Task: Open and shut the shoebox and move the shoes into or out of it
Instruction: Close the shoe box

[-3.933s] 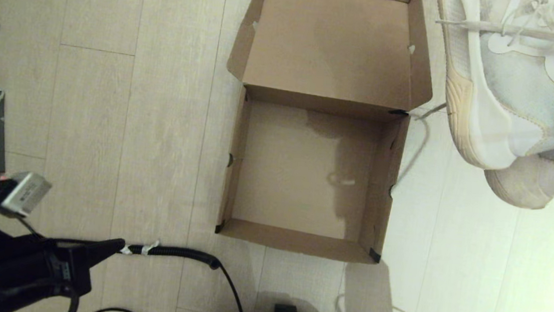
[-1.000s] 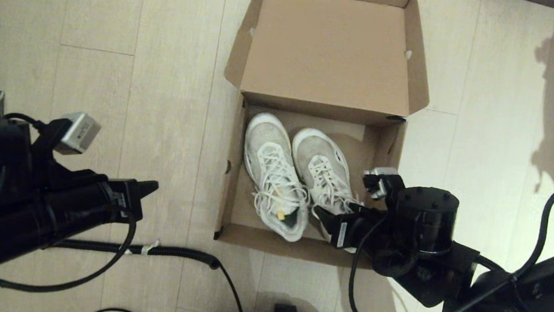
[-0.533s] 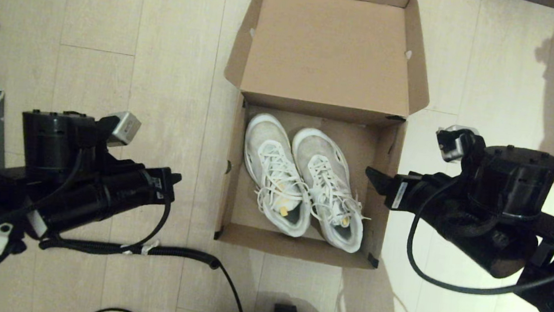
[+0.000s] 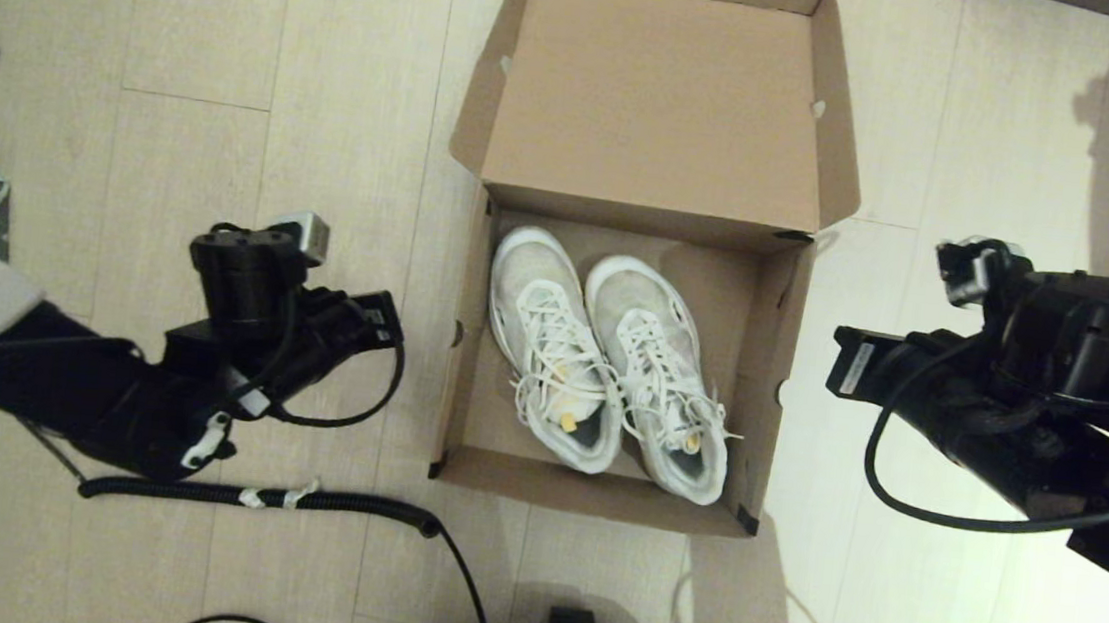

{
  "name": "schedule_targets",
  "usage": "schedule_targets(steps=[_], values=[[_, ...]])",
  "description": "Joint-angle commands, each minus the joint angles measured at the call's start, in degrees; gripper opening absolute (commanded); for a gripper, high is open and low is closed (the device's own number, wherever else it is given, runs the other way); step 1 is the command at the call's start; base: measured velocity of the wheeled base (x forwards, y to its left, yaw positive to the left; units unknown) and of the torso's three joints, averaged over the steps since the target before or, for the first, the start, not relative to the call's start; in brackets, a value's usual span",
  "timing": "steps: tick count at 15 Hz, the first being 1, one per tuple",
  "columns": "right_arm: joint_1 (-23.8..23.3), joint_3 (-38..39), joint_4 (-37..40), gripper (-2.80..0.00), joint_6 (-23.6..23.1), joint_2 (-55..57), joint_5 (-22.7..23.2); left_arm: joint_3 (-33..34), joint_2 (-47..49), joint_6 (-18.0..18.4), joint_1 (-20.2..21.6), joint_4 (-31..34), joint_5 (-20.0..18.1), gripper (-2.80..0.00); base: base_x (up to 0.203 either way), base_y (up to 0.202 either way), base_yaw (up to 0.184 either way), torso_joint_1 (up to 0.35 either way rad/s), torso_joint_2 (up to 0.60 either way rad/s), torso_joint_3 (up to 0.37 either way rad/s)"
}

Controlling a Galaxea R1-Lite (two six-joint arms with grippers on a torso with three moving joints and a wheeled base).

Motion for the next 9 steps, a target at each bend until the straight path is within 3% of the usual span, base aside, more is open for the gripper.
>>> schedule_targets(steps=[1,5,9], values=[[-1.08,1.69,-0.3,-2.8,-0.29,0.35,-0.11,-1.78,4.11,-0.97,-2.17,-0.46,0.38,-2.8,0.0,0.0,0.0,0.0,0.0,0.0],[-5.55,7.03,-3.15,-2.8,-0.35,3.94,-0.43,-3.98,5.67,-1.92,-6.97,-0.68,2.38,-2.8,0.0,0.0,0.0,0.0,0.0,0.0],[-5.86,14.56,-15.23,-2.8,-0.58,9.92,-0.47,-7.52,6.12,-1.92,-8.7,-0.61,2.34,-2.8,0.0,0.0,0.0,0.0,0.0,0.0]])
